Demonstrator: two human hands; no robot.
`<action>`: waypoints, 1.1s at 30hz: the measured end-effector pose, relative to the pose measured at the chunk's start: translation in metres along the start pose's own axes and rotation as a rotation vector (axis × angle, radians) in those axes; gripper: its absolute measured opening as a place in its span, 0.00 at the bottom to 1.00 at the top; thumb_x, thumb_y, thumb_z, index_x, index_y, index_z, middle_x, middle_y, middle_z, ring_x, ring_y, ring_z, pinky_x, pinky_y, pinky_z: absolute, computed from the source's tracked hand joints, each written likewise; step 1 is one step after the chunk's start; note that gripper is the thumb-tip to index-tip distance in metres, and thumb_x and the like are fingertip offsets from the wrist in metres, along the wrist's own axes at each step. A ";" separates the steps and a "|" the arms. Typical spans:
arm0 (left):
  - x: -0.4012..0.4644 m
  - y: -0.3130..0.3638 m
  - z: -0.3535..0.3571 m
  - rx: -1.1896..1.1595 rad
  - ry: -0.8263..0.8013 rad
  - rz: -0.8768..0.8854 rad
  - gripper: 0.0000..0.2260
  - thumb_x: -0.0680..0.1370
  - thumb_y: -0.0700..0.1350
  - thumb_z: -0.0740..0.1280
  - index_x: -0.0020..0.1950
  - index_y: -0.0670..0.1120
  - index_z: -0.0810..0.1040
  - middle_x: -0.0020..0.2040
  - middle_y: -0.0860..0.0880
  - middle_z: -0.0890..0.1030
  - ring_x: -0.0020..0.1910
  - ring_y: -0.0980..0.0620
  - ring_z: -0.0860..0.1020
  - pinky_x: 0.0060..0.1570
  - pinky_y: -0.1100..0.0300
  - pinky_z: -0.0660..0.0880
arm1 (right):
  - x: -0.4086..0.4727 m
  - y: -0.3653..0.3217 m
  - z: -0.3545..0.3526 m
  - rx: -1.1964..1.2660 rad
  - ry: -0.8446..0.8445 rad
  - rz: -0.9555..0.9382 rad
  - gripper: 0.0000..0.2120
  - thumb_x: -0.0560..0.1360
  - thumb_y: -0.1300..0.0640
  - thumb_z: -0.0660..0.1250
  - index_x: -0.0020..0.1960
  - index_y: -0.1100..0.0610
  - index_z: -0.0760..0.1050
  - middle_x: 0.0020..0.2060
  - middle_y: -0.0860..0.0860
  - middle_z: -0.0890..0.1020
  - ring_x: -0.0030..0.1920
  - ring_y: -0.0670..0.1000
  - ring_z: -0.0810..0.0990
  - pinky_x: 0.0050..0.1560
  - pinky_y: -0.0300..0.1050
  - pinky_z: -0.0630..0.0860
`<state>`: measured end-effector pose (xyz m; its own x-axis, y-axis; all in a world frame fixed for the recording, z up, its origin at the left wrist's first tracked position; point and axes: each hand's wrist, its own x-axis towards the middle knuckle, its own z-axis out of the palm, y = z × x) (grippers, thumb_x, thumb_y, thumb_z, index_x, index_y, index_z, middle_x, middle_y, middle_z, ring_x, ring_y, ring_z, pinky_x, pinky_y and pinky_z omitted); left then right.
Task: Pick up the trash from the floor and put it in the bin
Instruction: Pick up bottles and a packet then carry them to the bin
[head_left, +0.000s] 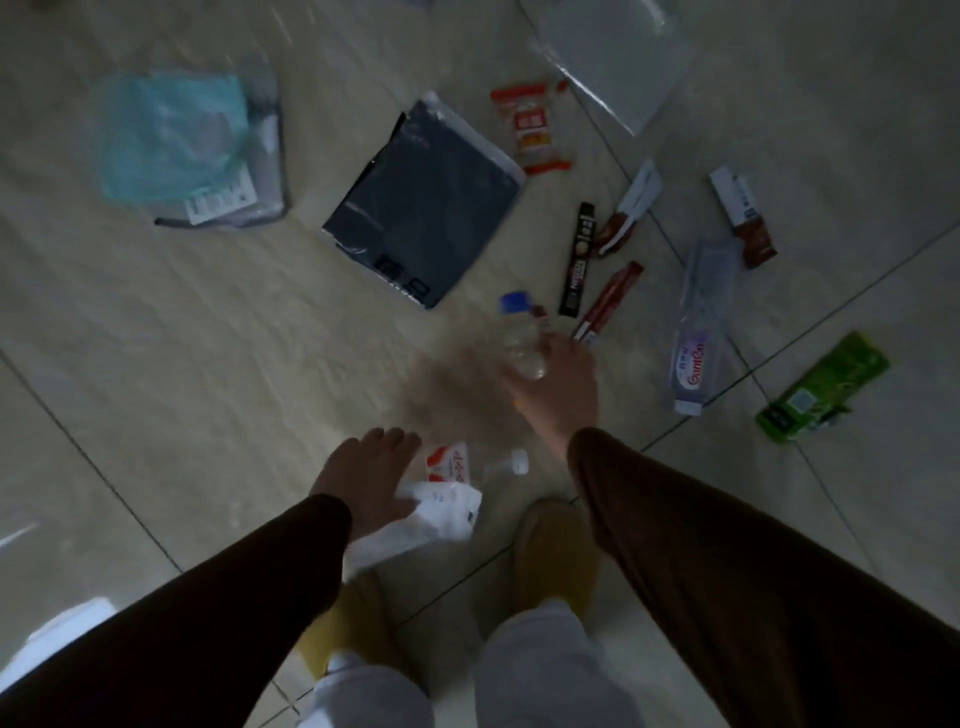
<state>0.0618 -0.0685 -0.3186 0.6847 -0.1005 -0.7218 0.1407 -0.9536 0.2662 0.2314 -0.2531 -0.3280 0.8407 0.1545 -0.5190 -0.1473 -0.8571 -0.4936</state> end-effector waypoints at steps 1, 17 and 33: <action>0.000 -0.001 -0.005 -0.047 0.042 -0.032 0.33 0.72 0.62 0.67 0.73 0.49 0.64 0.65 0.49 0.73 0.61 0.47 0.73 0.54 0.54 0.73 | 0.002 0.005 -0.007 0.113 0.074 0.089 0.30 0.67 0.38 0.74 0.61 0.55 0.75 0.57 0.52 0.76 0.61 0.56 0.73 0.61 0.49 0.72; 0.057 0.021 -0.044 -0.348 0.215 -0.188 0.27 0.68 0.62 0.72 0.60 0.52 0.68 0.53 0.53 0.74 0.53 0.50 0.74 0.48 0.52 0.75 | 0.076 -0.001 -0.006 0.459 0.133 0.519 0.42 0.66 0.38 0.76 0.75 0.48 0.65 0.66 0.56 0.70 0.66 0.58 0.72 0.67 0.56 0.73; -0.057 0.117 -0.127 -0.655 0.187 -0.406 0.27 0.69 0.60 0.74 0.60 0.50 0.68 0.52 0.49 0.80 0.48 0.47 0.80 0.51 0.47 0.79 | -0.092 0.021 -0.197 0.624 -0.016 0.345 0.24 0.72 0.51 0.76 0.64 0.50 0.70 0.56 0.47 0.80 0.53 0.48 0.80 0.49 0.40 0.77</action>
<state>0.1300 -0.1378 -0.1650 0.5903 0.3247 -0.7390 0.7577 -0.5386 0.3686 0.2533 -0.3820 -0.1536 0.6853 -0.0630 -0.7255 -0.6783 -0.4179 -0.6044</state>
